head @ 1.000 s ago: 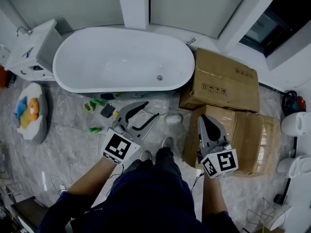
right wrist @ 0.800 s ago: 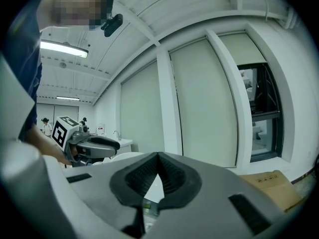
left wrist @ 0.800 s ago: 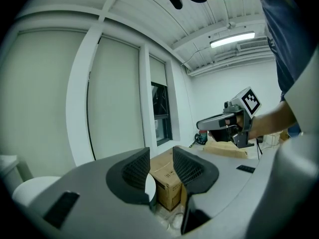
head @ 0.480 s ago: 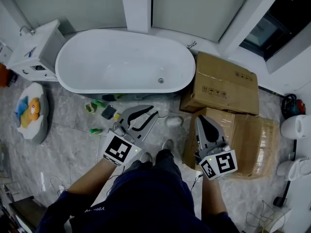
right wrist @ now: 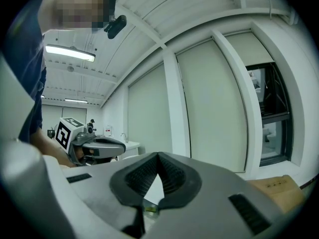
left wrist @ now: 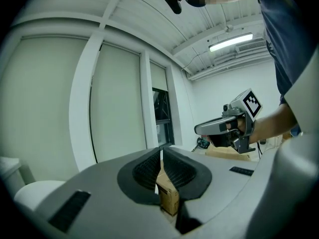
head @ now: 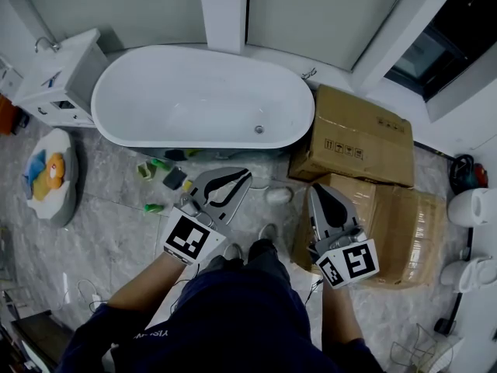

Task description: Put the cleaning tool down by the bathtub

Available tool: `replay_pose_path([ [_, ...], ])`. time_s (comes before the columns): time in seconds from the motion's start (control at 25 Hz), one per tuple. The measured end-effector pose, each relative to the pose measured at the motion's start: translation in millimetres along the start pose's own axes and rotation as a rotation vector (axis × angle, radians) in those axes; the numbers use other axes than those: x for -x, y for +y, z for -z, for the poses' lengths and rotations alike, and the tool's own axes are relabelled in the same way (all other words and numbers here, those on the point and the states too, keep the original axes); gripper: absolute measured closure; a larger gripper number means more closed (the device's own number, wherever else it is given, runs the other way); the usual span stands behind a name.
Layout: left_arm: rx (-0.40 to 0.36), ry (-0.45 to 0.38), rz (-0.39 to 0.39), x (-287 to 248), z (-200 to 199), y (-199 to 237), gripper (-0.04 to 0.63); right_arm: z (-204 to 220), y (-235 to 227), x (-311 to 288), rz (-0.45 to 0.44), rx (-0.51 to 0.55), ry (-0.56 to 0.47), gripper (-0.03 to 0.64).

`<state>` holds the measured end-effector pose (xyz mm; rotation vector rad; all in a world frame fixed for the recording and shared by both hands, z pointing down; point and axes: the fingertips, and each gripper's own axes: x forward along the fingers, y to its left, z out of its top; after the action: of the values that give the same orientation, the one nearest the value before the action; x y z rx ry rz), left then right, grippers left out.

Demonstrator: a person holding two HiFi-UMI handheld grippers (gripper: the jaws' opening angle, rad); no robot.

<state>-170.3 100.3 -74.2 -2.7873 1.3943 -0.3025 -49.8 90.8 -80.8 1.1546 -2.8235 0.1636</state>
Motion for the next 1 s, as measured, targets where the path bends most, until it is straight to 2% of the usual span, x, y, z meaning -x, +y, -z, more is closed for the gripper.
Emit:
replay_pose_path([
  [0.2, 0.006, 0.023, -0.004, 3, 5, 2, 0.558, 4, 3, 0, -0.003, -0.009, 0.008, 0.614],
  [0.4, 0.03, 0.013, -0.003, 7, 6, 2, 0.563, 4, 5, 1, 0.001, -0.01, 0.015, 0.614],
  [1.0, 0.029, 0.012, 0.0, 12, 10, 13, 0.565, 5, 15, -13, -0.007, 0.004, 0.025, 0.614],
])
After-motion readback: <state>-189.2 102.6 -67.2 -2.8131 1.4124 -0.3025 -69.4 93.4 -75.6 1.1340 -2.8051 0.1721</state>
